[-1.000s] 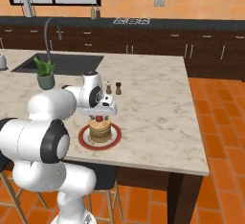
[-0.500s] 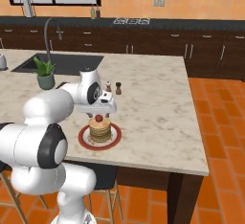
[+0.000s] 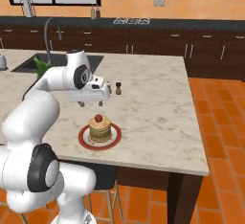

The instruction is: Take the strawberry from the fridge and place it on top of the pancake, located on the dining counter.

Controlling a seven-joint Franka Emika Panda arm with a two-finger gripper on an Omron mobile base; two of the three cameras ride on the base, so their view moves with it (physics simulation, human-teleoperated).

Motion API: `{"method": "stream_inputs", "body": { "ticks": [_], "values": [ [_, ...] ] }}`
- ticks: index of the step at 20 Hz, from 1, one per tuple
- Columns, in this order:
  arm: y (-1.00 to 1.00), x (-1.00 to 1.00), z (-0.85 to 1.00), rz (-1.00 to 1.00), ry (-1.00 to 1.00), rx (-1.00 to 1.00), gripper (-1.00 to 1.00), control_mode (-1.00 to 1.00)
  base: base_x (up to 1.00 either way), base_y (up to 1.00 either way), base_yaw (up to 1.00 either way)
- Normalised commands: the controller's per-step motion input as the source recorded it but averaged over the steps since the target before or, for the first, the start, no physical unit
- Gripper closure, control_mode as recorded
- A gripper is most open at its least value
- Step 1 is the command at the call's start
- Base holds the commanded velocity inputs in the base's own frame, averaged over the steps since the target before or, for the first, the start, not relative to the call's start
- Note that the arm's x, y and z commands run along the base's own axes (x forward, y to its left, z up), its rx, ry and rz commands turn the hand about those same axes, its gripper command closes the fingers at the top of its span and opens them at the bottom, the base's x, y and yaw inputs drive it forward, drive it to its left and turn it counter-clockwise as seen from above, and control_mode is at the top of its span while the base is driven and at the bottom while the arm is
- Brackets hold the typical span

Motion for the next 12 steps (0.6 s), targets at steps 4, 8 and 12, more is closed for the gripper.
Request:
{"method": "stream_inputs", "body": {
  "ticks": [4, 8, 12],
  "values": [
    [0.42, -1.00, 0.80, -0.01, -0.12, 0.04, -1.00, -1.00, 0.00, 0.00, 0.00],
    [0.64, -1.00, 0.28, -0.09, -0.25, 0.04, -1.00, -1.00, 0.00, 0.00, 0.00],
    [0.41, -1.00, 0.00, -0.11, -0.42, 0.00, -1.00, -1.00, 0.00, 0.00, 0.00]
  ]
}}
